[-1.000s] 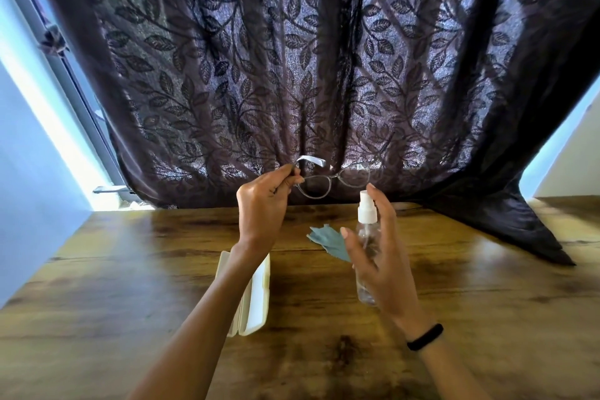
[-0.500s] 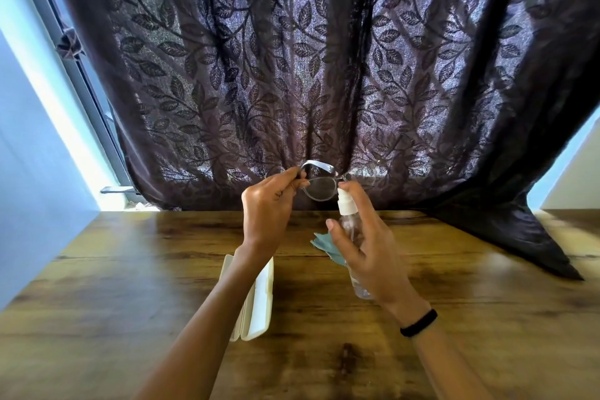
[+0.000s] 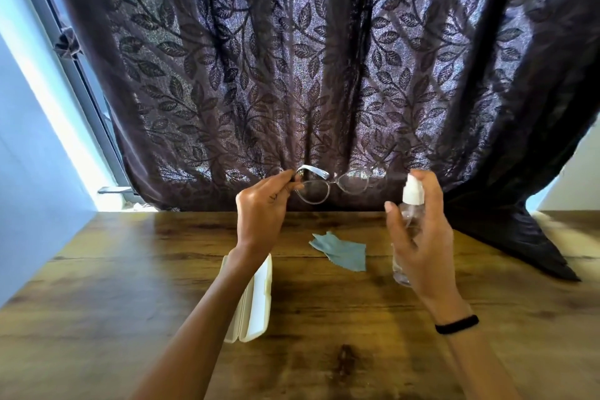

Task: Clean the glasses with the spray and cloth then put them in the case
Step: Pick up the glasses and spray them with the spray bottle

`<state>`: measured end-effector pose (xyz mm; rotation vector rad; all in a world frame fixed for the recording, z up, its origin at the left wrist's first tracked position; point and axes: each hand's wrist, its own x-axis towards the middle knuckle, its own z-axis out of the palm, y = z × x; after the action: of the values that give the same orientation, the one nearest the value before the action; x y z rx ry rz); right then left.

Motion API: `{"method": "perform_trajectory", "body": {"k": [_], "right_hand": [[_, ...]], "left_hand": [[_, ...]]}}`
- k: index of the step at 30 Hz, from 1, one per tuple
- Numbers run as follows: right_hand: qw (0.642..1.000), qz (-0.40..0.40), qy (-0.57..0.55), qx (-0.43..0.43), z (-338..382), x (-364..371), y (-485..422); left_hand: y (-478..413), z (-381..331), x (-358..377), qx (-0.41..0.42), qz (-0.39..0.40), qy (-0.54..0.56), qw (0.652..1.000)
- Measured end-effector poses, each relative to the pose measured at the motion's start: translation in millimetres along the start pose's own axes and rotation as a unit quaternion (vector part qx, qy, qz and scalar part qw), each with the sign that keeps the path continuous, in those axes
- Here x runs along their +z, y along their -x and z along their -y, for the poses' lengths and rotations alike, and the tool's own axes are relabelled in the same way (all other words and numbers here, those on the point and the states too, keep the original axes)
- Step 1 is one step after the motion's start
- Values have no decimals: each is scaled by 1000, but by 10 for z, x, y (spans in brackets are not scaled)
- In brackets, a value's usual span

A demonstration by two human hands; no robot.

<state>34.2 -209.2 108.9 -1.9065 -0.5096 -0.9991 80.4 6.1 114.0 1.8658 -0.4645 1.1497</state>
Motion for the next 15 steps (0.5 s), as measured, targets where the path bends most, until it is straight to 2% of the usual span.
{"method": "perform_trajectory", "body": {"k": [5,8,12,15], "right_hand": [[995,-82,-48,25,-78,-54,88],[995,-74,-43,59,-214,-89,221],[987,-39,-35,155,-447,-95,475],[978,-41,-51,199,-566,-65,631]], "left_hand": [[-7,-25,-3,2,5,1,1000],[5,-31,-16,1,3,4,1000],[32,-27,-10,0,10,3,1000],[56,-22,-5,-9,18,-15,1000]]}}
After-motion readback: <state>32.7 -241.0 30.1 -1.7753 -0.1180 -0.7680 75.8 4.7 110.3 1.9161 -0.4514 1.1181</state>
